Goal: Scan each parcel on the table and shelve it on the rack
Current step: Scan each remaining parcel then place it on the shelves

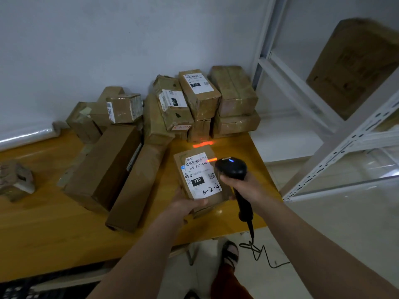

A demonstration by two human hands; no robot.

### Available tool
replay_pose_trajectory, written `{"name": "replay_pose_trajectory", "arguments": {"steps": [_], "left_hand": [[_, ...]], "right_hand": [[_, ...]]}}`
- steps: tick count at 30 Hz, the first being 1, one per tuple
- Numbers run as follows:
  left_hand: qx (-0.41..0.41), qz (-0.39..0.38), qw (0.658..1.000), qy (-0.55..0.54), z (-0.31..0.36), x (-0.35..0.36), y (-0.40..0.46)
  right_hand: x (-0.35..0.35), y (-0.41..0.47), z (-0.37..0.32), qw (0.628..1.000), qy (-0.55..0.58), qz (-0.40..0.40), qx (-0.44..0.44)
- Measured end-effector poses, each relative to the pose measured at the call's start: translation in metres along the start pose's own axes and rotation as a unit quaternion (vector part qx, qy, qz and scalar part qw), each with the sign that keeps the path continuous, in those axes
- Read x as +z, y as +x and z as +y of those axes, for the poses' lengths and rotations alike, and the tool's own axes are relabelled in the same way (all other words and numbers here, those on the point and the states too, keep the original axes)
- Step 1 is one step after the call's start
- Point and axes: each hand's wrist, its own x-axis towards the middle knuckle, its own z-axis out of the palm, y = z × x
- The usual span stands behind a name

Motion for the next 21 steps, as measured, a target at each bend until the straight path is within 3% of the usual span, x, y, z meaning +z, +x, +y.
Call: {"name": "replay_pose_trajectory", "arguments": {"steps": [10,21], "left_hand": [[0.047,-0.058,0.996,0.058,0.006,0.009,-0.018],[0.062,-0.15,0.978,0.129,0.036,0.115,-0.103]], "right_hand": [[-0.019,-0.011,0.018,0.999,0.024,-0.008,-0.022],[-0.146,-0.07,0.028,0.995,0.05,0.081,-0.014]]}}
